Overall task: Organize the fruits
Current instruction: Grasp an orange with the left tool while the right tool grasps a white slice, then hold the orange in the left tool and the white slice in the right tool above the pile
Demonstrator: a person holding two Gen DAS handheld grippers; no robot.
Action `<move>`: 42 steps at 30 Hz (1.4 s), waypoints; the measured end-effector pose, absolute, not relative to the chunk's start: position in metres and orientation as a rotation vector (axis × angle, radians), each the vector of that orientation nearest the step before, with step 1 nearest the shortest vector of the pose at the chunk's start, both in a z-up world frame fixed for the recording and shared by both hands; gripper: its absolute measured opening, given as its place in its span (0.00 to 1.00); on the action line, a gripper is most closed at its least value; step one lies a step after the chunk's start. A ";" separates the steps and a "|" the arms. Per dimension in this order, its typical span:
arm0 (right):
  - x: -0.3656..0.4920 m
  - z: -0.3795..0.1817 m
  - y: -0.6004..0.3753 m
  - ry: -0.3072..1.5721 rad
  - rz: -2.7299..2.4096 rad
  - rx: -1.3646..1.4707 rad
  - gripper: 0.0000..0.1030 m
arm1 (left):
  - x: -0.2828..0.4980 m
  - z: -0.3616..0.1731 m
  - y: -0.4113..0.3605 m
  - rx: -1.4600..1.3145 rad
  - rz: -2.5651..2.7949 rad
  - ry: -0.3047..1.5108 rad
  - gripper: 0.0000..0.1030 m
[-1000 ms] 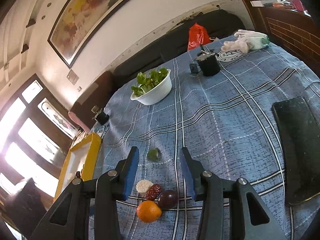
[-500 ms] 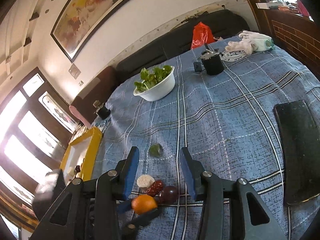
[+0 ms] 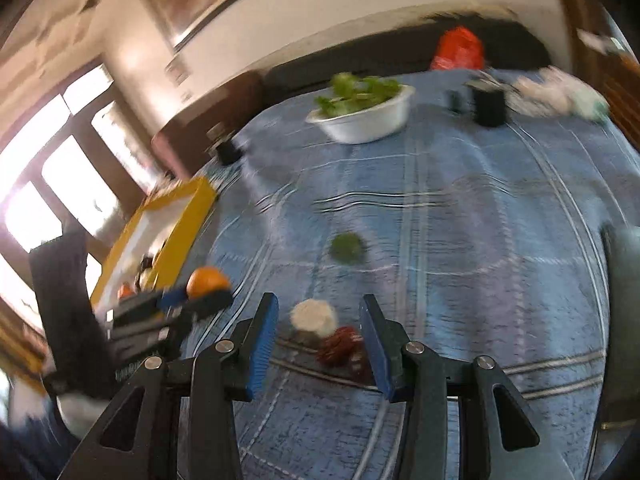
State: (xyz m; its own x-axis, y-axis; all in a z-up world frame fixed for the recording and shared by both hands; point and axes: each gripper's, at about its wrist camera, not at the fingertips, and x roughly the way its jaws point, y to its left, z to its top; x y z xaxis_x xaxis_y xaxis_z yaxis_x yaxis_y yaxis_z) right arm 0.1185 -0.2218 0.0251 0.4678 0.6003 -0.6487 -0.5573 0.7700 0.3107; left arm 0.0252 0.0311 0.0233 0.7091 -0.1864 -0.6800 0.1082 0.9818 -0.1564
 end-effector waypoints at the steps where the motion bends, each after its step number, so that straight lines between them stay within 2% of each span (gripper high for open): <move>1: 0.115 0.023 -0.216 0.806 0.700 0.021 0.45 | 0.026 0.025 0.031 -0.110 -0.162 0.755 0.30; 14: 0.120 0.002 -0.179 0.814 0.624 -0.201 0.43 | 0.027 0.026 0.034 -0.135 -0.182 0.735 0.30; 18: 0.115 0.002 -0.174 0.806 0.626 -0.241 0.29 | 0.027 0.026 0.033 -0.133 -0.186 0.734 0.30; 42: 0.109 0.002 -0.167 0.791 0.595 -0.310 0.32 | 0.026 0.026 0.032 -0.134 -0.180 0.734 0.30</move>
